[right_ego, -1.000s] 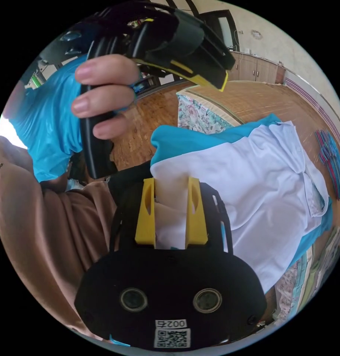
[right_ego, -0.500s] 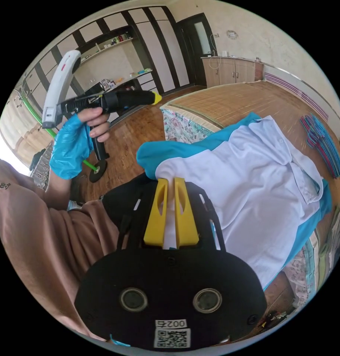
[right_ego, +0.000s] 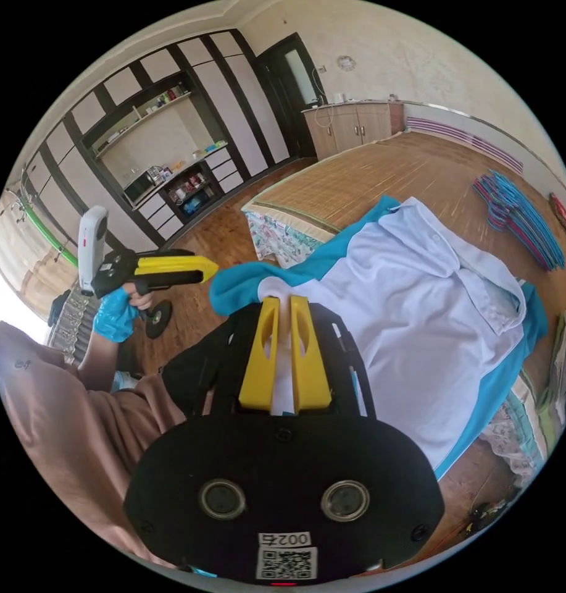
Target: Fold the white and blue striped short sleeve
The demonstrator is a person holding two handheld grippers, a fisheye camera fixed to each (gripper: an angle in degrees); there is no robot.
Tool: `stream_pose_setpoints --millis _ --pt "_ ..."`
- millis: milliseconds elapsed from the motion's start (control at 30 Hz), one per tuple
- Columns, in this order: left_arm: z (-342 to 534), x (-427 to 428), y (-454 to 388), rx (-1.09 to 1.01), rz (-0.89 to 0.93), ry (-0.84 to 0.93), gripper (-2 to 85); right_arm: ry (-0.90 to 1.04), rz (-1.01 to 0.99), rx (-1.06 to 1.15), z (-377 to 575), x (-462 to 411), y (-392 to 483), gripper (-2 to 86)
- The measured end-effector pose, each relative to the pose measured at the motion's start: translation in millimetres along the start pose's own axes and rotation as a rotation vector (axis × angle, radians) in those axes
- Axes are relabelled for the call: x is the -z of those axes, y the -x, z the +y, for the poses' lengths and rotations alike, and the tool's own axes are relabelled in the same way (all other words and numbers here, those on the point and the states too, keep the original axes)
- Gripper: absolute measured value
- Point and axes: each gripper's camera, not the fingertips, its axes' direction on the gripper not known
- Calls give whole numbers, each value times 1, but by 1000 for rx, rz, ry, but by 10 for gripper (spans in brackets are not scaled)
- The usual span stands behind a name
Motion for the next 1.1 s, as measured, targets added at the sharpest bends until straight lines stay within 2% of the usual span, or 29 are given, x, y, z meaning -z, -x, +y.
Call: stream_pose_setpoints --millis 133,267,567,667,800,933,1100 --pt "5 -2 0 -135 155 -15 48 -24 24 -39 -1 -2 -8 34" --pt "3 -8 -4 -209 209 -5 100 -27 73 -59 0 -5 -11 37" --pt "-22 -36 -8 -206 106 29 52 -54 79 42 6 5 -4 82" --pt "-27 -29 0 -175 64 10 33 -4 58 124 9 9 3 104" --pt "-34 -3 15 -144 37 -52 9 70 125 185 10 9 11 97" --pt "-49 20 27 -159 64 -82 1 30 114 174 6 16 6 79" --pt "-73 12 32 -200 -2 -52 -1 -15 19 95 -12 32 -35 75"
